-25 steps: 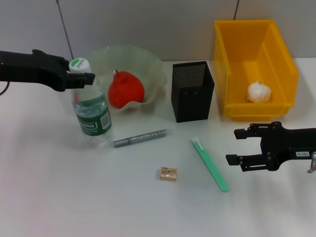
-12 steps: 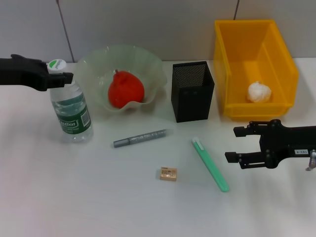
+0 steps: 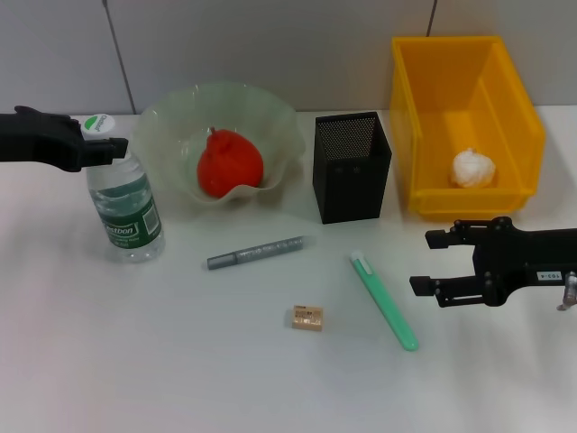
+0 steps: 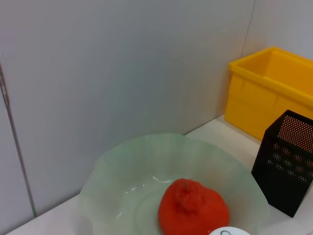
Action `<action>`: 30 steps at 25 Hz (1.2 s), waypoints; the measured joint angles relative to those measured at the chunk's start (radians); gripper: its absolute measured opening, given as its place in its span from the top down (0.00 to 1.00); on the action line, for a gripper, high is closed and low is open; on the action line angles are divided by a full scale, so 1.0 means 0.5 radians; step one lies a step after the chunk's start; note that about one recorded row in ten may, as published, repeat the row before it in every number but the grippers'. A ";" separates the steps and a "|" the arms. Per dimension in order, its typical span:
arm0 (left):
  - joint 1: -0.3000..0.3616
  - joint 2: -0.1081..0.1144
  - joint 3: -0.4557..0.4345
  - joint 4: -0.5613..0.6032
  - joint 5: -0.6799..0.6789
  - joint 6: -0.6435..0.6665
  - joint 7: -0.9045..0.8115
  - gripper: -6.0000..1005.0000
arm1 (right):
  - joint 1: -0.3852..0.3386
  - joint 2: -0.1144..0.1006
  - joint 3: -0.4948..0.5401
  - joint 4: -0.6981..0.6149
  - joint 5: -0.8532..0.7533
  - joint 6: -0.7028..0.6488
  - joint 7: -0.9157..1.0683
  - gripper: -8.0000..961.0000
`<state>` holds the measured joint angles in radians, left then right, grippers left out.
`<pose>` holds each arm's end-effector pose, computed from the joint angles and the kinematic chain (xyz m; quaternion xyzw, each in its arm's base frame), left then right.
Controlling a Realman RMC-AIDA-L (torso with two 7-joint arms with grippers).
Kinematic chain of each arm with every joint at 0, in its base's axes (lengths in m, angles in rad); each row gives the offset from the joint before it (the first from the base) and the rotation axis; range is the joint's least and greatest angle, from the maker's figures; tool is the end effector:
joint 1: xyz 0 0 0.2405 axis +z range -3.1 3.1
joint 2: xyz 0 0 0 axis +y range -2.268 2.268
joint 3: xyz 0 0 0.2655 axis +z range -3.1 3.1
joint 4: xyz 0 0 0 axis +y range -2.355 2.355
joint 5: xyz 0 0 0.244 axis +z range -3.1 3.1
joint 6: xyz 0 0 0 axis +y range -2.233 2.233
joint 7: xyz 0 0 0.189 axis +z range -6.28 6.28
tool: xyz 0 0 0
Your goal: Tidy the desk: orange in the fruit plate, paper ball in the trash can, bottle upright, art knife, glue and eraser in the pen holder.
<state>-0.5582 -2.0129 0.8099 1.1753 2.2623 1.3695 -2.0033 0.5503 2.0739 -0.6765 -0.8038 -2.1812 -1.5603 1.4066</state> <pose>-0.2521 0.4566 0.0742 -0.9066 -0.2871 -0.0759 0.2998 0.2803 0.3885 -0.0227 -0.9641 0.1727 0.1439 0.1416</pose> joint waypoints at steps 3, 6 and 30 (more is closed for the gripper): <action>0.000 -0.005 0.000 -0.001 -0.003 -0.001 0.004 0.52 | 0.001 0.000 0.000 0.000 0.000 0.000 0.001 0.20; 0.002 -0.006 0.000 -0.001 -0.015 -0.004 -0.002 0.52 | 0.001 0.000 0.000 0.000 0.000 -0.001 0.001 0.20; 0.008 -0.014 -0.031 0.015 -0.054 0.024 -0.020 0.24 | -0.009 -0.003 0.000 0.003 0.000 -0.003 0.001 0.21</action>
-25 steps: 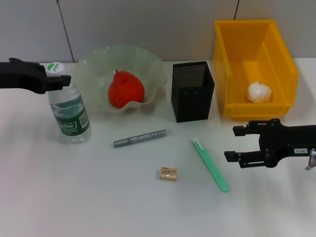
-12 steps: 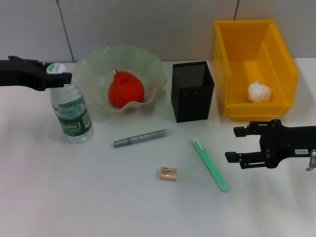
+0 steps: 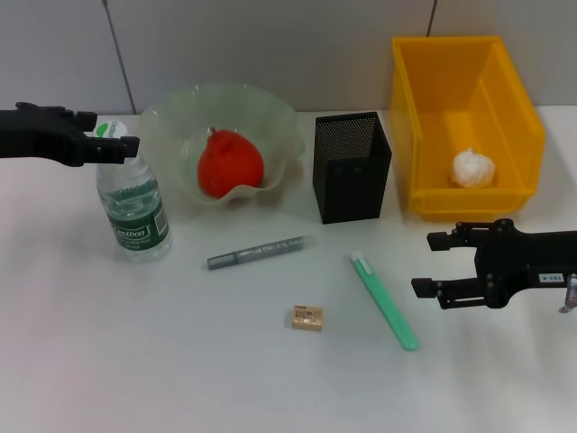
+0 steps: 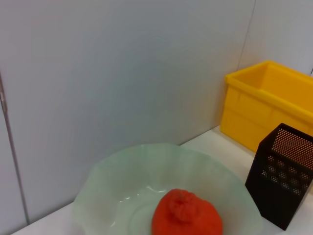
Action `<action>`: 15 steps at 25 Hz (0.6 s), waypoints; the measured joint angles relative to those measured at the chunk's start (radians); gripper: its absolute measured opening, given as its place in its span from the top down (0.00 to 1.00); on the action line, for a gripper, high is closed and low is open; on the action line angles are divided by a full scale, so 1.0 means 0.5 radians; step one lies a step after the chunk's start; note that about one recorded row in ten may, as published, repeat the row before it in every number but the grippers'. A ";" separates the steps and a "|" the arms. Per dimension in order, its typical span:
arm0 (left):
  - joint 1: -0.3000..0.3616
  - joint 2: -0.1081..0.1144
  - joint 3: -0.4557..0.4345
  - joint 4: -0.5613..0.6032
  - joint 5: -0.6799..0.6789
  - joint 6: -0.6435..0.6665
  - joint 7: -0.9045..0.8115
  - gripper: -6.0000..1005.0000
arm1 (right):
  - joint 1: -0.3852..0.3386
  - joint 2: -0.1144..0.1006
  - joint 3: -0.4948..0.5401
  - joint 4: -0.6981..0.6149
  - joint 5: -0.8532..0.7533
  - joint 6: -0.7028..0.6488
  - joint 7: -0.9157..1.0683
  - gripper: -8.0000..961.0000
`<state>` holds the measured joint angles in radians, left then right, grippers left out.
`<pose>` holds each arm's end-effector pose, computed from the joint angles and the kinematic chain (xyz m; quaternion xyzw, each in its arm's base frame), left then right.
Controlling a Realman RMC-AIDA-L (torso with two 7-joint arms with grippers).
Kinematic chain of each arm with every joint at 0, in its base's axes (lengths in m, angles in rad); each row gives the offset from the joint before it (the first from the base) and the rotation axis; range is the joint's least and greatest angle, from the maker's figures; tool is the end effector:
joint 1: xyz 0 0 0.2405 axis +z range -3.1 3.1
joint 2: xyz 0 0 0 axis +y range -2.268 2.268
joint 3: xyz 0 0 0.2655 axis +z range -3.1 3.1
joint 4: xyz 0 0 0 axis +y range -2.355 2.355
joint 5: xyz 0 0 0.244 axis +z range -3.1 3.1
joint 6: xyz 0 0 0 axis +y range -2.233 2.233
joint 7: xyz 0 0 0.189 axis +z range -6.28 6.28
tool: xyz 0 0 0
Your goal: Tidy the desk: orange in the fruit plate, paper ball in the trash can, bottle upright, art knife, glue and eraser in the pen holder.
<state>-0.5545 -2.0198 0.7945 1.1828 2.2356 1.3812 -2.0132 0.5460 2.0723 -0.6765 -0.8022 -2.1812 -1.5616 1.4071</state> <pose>-0.2480 0.4548 0.0755 -0.9037 -0.2937 -0.0954 0.2967 0.2823 0.3871 -0.0224 -0.9637 0.1753 0.1435 0.1413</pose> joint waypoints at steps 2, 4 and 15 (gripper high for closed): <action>0.003 0.003 -0.004 0.000 -0.026 0.020 0.006 0.20 | -0.001 0.000 0.000 0.000 0.000 0.000 0.000 0.21; 0.007 0.017 -0.055 0.011 -0.157 0.097 0.020 0.20 | -0.003 0.000 0.000 0.000 0.000 0.000 0.000 0.21; 0.089 0.158 -0.349 -0.190 -1.117 0.956 0.217 0.20 | 0.017 0.000 -0.001 0.000 0.001 -0.014 0.001 0.21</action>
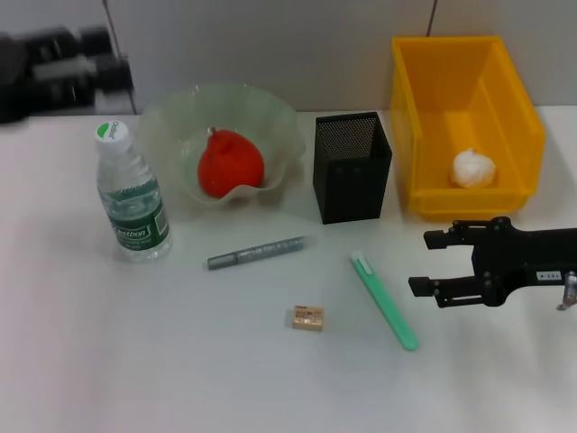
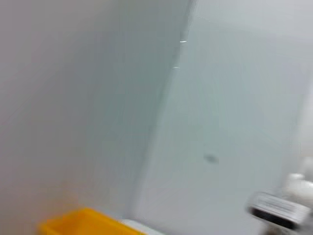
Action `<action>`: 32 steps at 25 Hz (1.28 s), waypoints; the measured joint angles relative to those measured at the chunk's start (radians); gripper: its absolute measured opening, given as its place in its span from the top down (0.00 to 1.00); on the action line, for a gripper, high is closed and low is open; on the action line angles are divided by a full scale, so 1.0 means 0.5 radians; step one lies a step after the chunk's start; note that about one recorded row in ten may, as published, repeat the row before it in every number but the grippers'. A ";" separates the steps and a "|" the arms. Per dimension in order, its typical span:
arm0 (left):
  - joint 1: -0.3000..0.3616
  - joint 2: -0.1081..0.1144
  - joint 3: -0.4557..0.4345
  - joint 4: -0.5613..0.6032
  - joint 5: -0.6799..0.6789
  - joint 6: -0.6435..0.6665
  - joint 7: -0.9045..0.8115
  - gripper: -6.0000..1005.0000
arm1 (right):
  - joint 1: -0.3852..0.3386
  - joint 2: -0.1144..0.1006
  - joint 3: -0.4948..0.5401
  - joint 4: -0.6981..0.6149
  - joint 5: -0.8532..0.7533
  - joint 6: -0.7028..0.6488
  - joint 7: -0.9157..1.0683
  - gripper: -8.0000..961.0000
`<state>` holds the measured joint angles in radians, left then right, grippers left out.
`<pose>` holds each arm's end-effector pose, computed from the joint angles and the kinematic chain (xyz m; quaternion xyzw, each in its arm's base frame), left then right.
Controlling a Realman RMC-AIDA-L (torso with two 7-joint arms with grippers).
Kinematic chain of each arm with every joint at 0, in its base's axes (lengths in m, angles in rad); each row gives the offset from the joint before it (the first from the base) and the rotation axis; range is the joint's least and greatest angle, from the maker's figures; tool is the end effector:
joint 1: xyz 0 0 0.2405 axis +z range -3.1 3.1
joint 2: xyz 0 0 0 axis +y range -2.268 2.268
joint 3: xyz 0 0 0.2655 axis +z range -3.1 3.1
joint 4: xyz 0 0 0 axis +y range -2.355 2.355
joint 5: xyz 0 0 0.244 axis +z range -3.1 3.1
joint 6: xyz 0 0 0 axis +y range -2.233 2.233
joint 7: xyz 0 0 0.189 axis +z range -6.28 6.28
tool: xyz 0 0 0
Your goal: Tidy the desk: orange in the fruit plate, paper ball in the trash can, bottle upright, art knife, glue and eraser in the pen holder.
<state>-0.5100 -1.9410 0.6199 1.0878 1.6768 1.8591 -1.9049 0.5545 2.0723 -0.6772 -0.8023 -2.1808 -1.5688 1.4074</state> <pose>-0.1928 0.3821 0.1298 -0.9083 -0.1973 -0.3467 0.1260 0.2782 0.3883 -0.0227 -0.9649 0.1706 0.1453 0.1372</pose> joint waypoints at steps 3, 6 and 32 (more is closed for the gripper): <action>0.006 0.004 0.043 -0.251 0.025 0.149 0.170 0.20 | 0.010 0.000 -0.009 0.000 0.026 -0.010 0.004 0.22; 0.032 0.011 0.231 -0.637 0.083 0.210 0.551 0.20 | 0.037 -0.004 -0.008 0.002 0.041 -0.038 0.049 0.22; 0.187 -0.150 0.327 -1.008 0.339 -0.237 1.347 0.20 | 1.046 -0.019 -0.734 -0.093 -1.222 -0.108 2.288 0.23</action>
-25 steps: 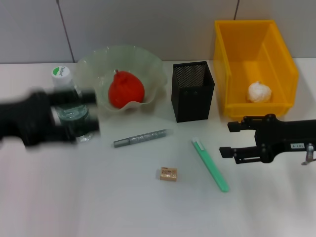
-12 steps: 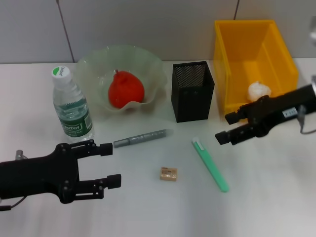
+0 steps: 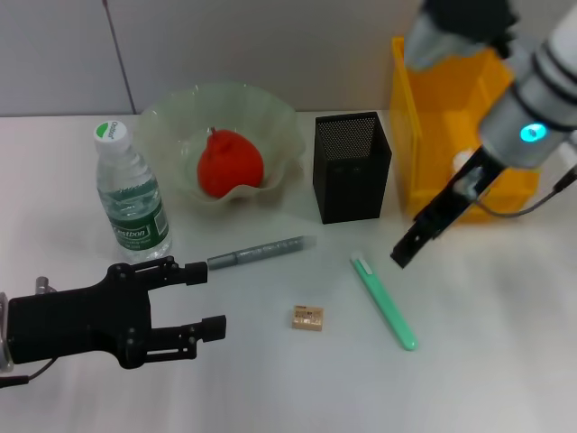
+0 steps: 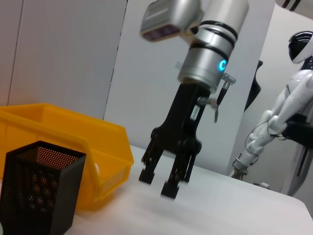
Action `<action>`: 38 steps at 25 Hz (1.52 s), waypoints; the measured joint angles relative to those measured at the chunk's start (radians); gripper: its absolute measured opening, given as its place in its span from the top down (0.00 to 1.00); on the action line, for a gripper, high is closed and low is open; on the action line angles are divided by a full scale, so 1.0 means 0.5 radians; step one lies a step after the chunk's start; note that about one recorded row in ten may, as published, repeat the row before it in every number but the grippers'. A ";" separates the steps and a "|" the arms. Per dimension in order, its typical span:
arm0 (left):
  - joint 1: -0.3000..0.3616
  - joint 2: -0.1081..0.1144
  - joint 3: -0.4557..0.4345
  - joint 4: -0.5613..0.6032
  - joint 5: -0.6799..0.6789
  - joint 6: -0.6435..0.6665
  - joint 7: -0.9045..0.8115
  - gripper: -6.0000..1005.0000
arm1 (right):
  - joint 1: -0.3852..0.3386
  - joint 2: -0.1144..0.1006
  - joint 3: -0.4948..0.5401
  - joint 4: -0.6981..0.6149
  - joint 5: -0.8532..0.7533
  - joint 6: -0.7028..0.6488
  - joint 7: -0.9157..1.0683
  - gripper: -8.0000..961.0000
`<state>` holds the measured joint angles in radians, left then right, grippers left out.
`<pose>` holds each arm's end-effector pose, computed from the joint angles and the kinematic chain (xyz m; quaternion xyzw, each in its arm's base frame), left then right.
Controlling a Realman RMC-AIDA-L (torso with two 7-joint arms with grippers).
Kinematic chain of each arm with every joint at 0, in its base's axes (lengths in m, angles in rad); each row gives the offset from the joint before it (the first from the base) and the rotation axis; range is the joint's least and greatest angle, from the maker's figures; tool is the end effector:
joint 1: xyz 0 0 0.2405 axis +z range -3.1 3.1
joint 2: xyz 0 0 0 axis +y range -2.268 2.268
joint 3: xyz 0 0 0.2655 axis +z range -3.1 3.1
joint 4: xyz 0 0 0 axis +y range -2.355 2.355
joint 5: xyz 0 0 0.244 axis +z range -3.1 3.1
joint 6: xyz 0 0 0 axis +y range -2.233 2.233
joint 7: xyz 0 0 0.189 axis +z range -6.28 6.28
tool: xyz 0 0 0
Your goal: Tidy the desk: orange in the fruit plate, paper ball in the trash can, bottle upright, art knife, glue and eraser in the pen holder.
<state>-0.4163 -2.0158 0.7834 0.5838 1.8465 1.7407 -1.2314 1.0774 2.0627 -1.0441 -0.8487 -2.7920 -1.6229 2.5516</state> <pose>-0.2867 0.3231 -0.0285 -0.9355 -0.1724 -0.2972 0.0825 0.1519 0.4579 -0.0442 -0.8928 0.3708 -0.2199 0.1309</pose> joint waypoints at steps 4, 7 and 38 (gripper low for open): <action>-0.005 0.000 0.001 -0.001 0.001 -0.014 0.000 0.20 | 0.113 0.043 -0.170 0.194 -0.091 0.131 0.139 0.23; -0.008 0.000 0.001 -0.002 0.001 -0.023 -0.010 0.20 | 0.174 0.053 -0.316 0.340 -0.047 0.244 0.214 0.23; 0.037 -0.022 -0.003 0.012 0.239 -0.272 0.182 0.20 | 0.158 0.059 -0.767 0.603 0.333 0.601 0.239 0.24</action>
<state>-0.3979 -2.0270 0.7818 0.5896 1.9659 1.6045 -1.1404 1.1562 2.0923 -1.4275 -0.5473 -2.6256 -1.3225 2.6712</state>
